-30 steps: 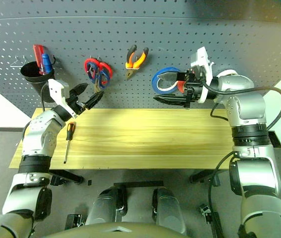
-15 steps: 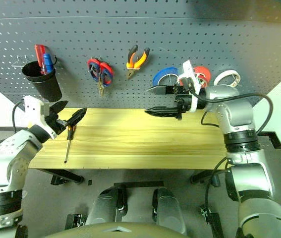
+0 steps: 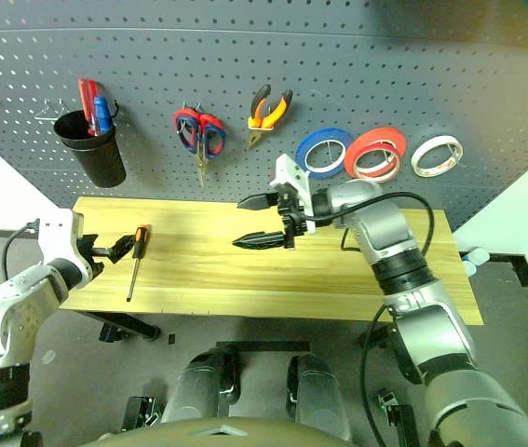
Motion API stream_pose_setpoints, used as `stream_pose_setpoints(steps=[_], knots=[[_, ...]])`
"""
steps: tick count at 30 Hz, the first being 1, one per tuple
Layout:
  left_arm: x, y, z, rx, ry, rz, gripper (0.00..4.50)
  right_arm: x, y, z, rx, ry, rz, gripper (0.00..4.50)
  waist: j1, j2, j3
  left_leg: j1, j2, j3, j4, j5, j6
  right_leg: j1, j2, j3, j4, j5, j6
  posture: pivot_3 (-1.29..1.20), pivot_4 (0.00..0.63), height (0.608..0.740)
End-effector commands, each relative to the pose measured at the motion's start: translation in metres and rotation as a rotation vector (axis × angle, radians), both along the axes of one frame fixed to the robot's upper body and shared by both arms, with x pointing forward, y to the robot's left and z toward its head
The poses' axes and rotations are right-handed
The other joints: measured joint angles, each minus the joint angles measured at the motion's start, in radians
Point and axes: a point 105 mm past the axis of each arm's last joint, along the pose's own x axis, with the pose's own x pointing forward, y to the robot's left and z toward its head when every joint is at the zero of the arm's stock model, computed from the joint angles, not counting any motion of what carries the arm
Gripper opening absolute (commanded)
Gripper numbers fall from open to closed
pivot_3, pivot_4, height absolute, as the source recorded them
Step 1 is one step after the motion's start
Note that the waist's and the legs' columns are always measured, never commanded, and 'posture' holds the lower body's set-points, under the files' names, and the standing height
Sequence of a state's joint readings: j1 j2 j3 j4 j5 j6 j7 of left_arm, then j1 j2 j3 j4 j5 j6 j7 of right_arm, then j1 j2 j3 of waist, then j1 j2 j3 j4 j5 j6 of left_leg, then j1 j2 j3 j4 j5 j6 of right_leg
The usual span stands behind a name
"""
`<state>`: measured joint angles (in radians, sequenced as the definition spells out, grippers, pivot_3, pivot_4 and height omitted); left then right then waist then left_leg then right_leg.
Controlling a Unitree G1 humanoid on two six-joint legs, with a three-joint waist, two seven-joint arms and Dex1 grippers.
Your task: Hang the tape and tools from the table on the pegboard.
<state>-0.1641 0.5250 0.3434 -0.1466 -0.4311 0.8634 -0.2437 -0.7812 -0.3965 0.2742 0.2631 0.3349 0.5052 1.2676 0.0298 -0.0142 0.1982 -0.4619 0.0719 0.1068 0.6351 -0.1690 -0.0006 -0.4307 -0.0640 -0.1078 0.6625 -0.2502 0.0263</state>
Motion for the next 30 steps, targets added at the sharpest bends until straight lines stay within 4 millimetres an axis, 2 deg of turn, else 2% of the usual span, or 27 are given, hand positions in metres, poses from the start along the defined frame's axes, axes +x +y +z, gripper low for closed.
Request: stream_pose_setpoints(steps=[1, 5, 14, 18, 22, 30], knots=[[0.008, 0.014, 0.002, 0.051, 0.015, 0.048, 4.47, 0.006, 0.006, 0.008, -0.024, -0.011, -0.014, 4.5, 0.008, 0.0, 0.006, -0.001, 0.0, 0.0, 0.0, 0.0, 0.0, -0.002, 0.0, 0.001, 0.0, -0.001, -0.002, 0.13, 0.251, 0.73], [0.02, 0.013, -0.003, 0.047, 0.051, 0.068, 4.47, 0.01, 0.003, 0.006, -0.048, 0.008, -0.027, 4.5, 0.018, -0.002, 0.04, 0.001, 0.0, 0.0, -0.003, 0.0, 0.0, -0.002, -0.001, 0.003, -0.001, -0.004, -0.007, 0.14, 0.319, 0.73], [0.051, 0.019, -0.005, 0.044, 0.07, 0.158, 4.47, 0.017, -0.004, 0.004, -0.072, 0.013, -0.067, 4.5, 0.032, -0.004, 0.101, -0.002, 0.001, 0.001, -0.004, 0.002, 0.002, -0.004, -0.001, 0.003, 0.0, -0.003, -0.003, 0.13, 0.368, 0.73], [0.057, 0.021, -0.008, 0.023, 0.111, 0.189, 4.47, 0.019, -0.009, 0.003, -0.083, 0.01, -0.085, 4.5, 0.033, -0.004, 0.121, -0.002, 0.001, 0.001, -0.005, 0.002, 0.002, -0.004, -0.001, 0.003, 0.0, -0.003, -0.002, 0.12, 0.379, 0.73], [0.059, 0.02, -0.02, 0.015, 0.184, 0.205, 4.47, 0.02, -0.014, 0.002, -0.088, 0.012, -0.109, 4.5, 0.034, -0.004, 0.135, -0.003, 0.001, 0.001, -0.004, 0.002, 0.002, -0.005, -0.001, 0.003, 0.0, -0.003, -0.001, 0.1, 0.382, 0.73], [0.062, 0.019, -0.027, 0.018, 0.199, 0.18, 4.47, 0.017, -0.023, 0.001, -0.097, 0.016, -0.137, 4.5, 0.032, -0.004, 0.15, -0.003, 0.002, 0.002, -0.005, 0.002, 0.002, -0.006, -0.001, 0.003, 0.0, -0.003, -0.001, 0.07, 0.396, 0.73]])
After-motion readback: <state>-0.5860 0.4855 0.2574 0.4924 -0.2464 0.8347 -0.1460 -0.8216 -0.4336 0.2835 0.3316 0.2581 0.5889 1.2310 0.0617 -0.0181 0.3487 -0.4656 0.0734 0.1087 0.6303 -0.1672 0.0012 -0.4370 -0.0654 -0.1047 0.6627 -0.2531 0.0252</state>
